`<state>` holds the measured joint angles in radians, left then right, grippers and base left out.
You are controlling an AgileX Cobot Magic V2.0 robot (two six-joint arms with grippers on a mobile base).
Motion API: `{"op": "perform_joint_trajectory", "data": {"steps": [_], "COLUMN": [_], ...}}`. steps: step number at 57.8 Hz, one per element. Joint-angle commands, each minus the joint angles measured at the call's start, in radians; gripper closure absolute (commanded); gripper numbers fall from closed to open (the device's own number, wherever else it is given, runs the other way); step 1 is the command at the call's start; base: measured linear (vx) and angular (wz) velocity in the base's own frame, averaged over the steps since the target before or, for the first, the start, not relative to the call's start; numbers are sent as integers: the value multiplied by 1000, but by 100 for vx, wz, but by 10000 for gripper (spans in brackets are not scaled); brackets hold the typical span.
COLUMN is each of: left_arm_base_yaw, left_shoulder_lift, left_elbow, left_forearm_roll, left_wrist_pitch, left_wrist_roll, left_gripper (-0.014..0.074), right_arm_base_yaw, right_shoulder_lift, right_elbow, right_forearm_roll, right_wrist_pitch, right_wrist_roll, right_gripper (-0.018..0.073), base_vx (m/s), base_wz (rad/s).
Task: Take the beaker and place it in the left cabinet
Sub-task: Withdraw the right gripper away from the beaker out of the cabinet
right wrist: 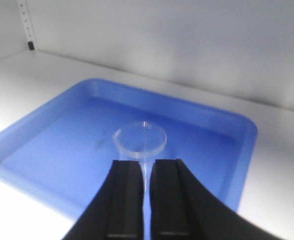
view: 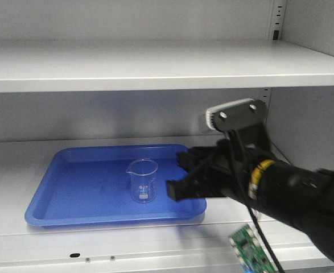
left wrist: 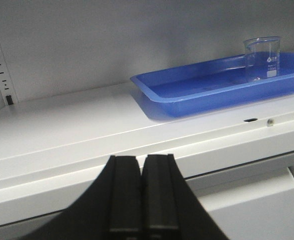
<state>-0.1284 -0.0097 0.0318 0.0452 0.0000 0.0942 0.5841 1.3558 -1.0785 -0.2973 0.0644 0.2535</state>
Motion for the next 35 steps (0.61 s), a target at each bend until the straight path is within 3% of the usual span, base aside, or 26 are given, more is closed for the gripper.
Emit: {"op": "perform_joint_trajectory", "data": {"steps": [1, 35], "left_arm_base_yaw": [-1, -1], "left_shoulder_lift": [-19, -19], "left_elbow": [16, 16], "left_forearm_roll": [-3, -3], "left_wrist_pitch": [-75, -75], "left_wrist_roll": [-3, -3], "left_gripper": [595, 595], "right_arm_base_yaw": [5, -23], "right_shoulder_lift": [-87, -142], "right_elbow": [26, 93], "right_forearm_roll": [1, -5], "right_wrist_pitch": [-58, -28], "right_wrist_roll": [4, -2], "right_gripper": [446, 454], "base_vx": [0, 0], "base_wz": [0, 0]}}
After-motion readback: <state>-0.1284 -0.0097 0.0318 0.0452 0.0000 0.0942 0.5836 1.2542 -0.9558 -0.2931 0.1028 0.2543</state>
